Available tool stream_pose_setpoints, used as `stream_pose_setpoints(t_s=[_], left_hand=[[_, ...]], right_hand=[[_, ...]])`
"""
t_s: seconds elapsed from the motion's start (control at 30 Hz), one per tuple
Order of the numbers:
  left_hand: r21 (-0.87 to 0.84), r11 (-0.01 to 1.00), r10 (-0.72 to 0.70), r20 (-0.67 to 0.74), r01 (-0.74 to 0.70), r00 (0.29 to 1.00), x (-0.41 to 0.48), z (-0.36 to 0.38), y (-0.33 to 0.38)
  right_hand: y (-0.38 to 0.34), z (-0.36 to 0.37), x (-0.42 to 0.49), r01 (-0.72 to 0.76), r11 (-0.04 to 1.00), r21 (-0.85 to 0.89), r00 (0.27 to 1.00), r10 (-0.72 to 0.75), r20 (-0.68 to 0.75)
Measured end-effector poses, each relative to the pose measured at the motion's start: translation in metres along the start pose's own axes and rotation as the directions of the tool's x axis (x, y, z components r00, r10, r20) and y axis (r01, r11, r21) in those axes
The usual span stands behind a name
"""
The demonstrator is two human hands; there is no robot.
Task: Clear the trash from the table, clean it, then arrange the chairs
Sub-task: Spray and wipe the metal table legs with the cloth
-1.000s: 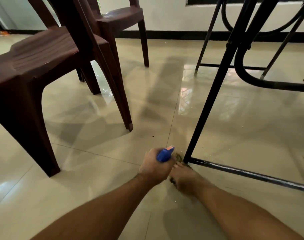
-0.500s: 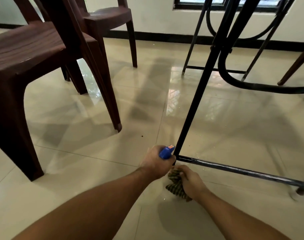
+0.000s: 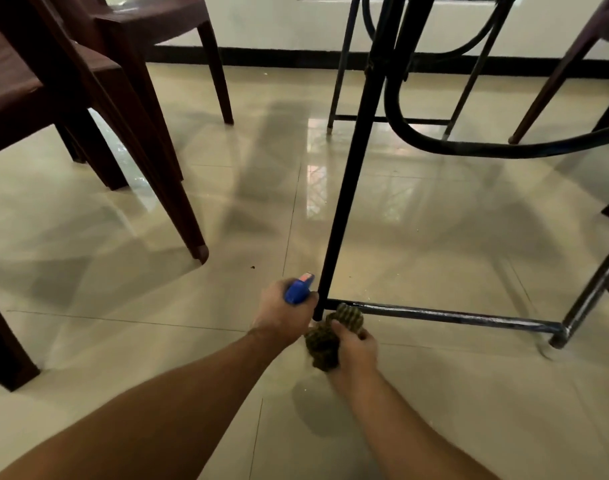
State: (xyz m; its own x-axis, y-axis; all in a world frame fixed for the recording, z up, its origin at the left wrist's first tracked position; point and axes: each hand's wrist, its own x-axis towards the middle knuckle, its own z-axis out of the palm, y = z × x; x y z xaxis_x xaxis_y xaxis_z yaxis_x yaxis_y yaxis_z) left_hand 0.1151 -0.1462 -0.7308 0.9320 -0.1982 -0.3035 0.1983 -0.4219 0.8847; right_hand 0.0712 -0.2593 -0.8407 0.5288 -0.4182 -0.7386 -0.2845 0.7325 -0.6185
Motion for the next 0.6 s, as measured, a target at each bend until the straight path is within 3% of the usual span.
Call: stream_pose_setpoints(t_s=[0.07,0.13,0.17,0.2,0.23,0.27,0.3,0.37,0.43,0.53,0.6], left_hand=[[-0.010,0.999,0.033,-0.081,-0.034,0.996,0.008,-0.011,0.003],[-0.037,0.998,0.043,-0.138,-0.049,0.990,0.016,-0.023,0.006],[-0.042,0.998,0.044,-0.155,-0.051,0.987,0.019,-0.029,0.006],[-0.053,0.997,0.041,-0.159,-0.050,0.986,0.019,-0.033,0.009],[-0.057,0.997,0.038,-0.157,-0.048,0.987,0.019,-0.037,0.009],[-0.051,0.998,0.040,-0.151,-0.048,0.988,0.019,-0.040,0.008],[-0.042,0.998,0.048,-0.141,-0.054,0.989,0.018,-0.039,0.007],[-0.013,0.998,0.065,-0.117,-0.067,0.991,0.016,-0.037,0.001],[0.037,0.996,0.082,-0.100,-0.078,0.992,0.010,-0.035,-0.007],[0.040,0.997,0.074,-0.105,-0.070,0.992,0.004,-0.039,-0.016],[-0.001,0.999,0.050,-0.104,-0.050,0.993,0.000,-0.044,-0.019]], right_hand=[[0.019,0.036,-0.004,0.133,0.988,0.082,0.991,-0.134,0.004],[0.035,0.057,0.003,0.282,0.926,-0.252,0.954,-0.297,-0.025],[0.039,0.058,0.005,0.270,0.817,-0.509,0.946,-0.325,-0.021],[0.041,0.052,0.010,0.250,0.631,-0.734,0.932,-0.362,0.006],[0.038,0.047,0.010,0.200,0.435,-0.878,0.927,-0.375,0.026],[0.037,0.044,0.015,0.189,0.317,-0.930,0.916,-0.398,0.051],[0.035,0.044,0.016,0.241,0.334,-0.911,0.902,-0.423,0.083],[0.036,0.055,0.000,0.455,0.532,-0.714,0.850,-0.498,0.171],[0.046,0.069,-0.008,0.511,0.637,-0.577,0.838,-0.519,0.169],[0.040,0.075,-0.014,0.293,0.540,-0.789,0.928,-0.361,0.098],[0.026,0.069,-0.018,0.236,0.483,-0.843,0.955,-0.274,0.110]])
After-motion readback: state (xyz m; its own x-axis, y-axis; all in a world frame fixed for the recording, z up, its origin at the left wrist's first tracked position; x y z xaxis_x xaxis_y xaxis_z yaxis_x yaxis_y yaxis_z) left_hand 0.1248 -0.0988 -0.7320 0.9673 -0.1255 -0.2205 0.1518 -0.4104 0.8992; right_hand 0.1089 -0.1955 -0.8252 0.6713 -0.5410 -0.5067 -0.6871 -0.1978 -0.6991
